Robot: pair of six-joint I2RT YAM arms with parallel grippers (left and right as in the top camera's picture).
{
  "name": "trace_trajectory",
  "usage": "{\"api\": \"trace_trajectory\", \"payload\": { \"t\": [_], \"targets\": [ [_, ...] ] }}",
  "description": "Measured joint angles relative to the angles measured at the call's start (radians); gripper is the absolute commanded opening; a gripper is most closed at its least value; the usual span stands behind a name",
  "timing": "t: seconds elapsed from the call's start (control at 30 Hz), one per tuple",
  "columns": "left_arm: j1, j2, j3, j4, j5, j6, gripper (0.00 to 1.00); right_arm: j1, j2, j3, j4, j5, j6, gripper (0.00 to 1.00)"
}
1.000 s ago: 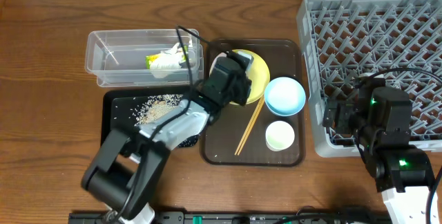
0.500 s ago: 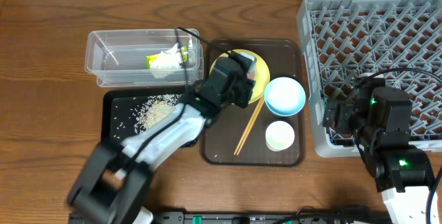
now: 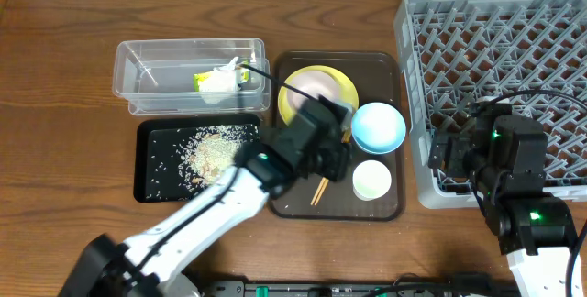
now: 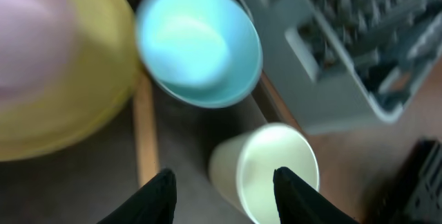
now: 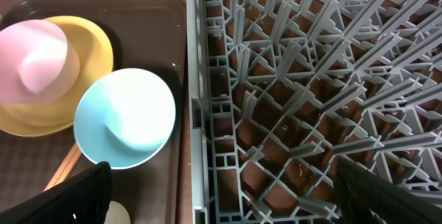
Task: Sort waste into correct bins and load items into the dishwasher rack
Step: 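Grasp the small white cup with the left gripper and lift it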
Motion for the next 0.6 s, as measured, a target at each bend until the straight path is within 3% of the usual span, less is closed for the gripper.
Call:
{"api": "trace_trajectory", "payload": {
  "t": [0.13, 0.37, 0.6],
  "targets": [
    [-0.067, 0.098, 0.0, 0.0, 0.002, -0.021, 0.45, 0.0, 0.0, 0.0, 0.0, 0.0, 0.0, 0.99],
    [-0.092, 0.22, 0.0, 0.0, 0.011, -0.05, 0.06, 0.0, 0.0, 0.0, 0.0, 0.0, 0.0, 0.99],
    [-0.032, 0.141, 0.0, -0.018, 0.016, -0.047, 0.06, 0.0, 0.0, 0.0, 0.001, 0.001, 0.0, 0.99]
  ]
}}
